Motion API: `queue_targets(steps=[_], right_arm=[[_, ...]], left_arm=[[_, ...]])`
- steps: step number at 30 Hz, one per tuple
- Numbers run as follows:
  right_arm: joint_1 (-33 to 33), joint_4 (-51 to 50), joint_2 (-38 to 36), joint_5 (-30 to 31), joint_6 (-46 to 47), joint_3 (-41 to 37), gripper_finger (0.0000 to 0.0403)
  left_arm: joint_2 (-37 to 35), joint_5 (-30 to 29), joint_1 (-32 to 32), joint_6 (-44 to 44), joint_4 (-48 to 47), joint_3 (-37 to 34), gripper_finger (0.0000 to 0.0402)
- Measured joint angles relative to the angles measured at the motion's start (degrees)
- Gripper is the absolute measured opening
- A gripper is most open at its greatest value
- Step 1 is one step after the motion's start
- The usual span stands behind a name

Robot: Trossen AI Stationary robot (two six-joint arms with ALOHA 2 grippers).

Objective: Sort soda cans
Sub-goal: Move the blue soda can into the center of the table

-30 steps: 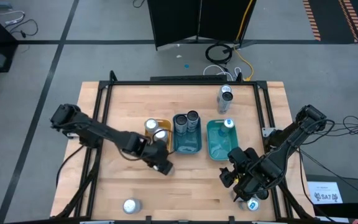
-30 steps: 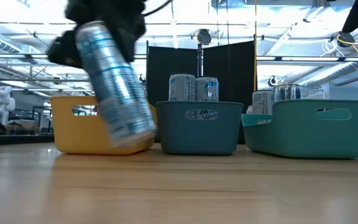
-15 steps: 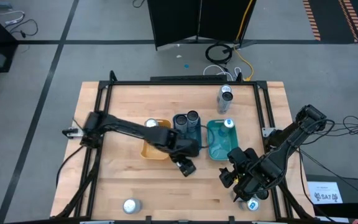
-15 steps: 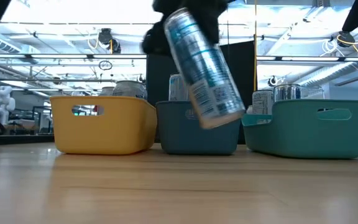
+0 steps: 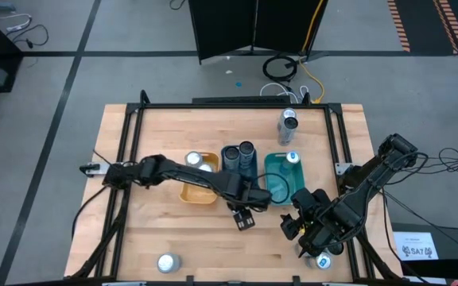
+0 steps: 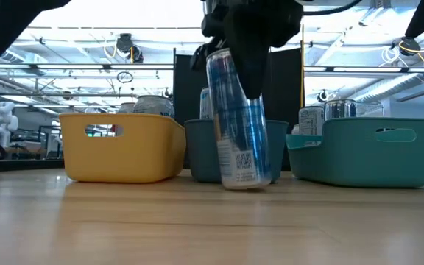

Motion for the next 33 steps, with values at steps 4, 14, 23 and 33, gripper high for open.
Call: queue_targets(steps=[4,14,23,33], right_arm=[[0.0,0.0,0.0,-0.1,0.0,0.0,0.0320],[0.2,0.3,0.0,-0.2,0.0,0.0,0.0320],[0.2,0.6,0.0,-0.2,0.0,0.0,0.0320],[0.2,0.7,0.0,-0.2,-0.5,0.0,0.0320]], left_arm=[[0.0,0.0,-0.1,0.0,0.1,0.0,0.0256],[-0.1,0.2,-0.1,-3.0,1.4,0.0,0.0296],[-0.1,0.5,0.0,-3.1,6.4,0.0,0.0299],[-0.1,2.4,0.1,-3.1,6.3,0.0,0.0299]])
